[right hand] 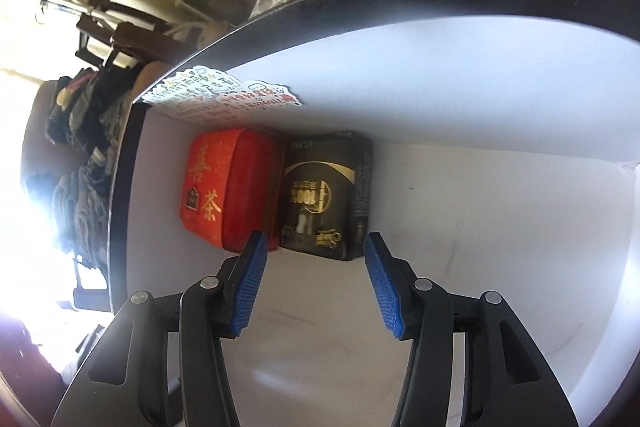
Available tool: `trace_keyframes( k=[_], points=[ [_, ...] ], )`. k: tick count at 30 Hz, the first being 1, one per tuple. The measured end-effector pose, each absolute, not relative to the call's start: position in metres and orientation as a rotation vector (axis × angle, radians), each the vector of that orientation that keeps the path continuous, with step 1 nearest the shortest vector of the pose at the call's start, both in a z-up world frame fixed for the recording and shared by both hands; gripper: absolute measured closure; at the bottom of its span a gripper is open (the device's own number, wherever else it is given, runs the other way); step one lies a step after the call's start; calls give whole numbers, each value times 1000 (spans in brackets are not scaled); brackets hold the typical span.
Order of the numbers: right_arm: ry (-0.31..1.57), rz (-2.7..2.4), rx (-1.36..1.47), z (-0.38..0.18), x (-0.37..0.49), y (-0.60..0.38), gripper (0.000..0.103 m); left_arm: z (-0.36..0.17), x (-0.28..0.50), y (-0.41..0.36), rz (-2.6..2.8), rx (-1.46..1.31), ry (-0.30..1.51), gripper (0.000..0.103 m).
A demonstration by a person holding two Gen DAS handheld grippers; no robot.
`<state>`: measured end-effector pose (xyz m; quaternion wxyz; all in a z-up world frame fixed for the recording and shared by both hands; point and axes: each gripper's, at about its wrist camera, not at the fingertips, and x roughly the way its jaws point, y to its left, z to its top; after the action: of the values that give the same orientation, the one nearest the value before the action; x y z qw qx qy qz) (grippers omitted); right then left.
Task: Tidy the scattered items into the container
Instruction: 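Withdraw both tools from the box back toward the table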
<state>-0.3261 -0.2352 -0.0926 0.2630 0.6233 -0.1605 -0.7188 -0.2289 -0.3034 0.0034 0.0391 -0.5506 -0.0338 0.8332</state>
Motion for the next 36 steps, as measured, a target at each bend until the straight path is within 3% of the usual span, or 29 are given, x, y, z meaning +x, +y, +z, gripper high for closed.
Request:
trace_keyframes(
  k=[3,6,7,13,15,17,36],
  points=[
    [-375,-1972,1688,-84,-321,-248,53,6,-229,-301,2556,-1680,-112,29],
    [-293,-2005,1592,-50,-301,-221,53,17,-218,-300,2562,-1584,-195,11],
    [-261,-2019,1557,-37,-294,-214,53,23,-212,-299,2568,-1551,-227,10],
    [-133,-2080,1453,18,-242,-143,50,51,-187,-272,2607,-1535,-184,10],
    [-95,-2095,1442,26,-223,-126,43,63,-174,-257,2626,-1523,-145,10],
    [-73,-2110,1432,33,-197,-107,42,74,-160,-242,2632,-1513,-119,10],
    [-117,-2273,1289,90,-42,53,34,125,-40,-106,2672,-1438,-13,10]
  ],
)
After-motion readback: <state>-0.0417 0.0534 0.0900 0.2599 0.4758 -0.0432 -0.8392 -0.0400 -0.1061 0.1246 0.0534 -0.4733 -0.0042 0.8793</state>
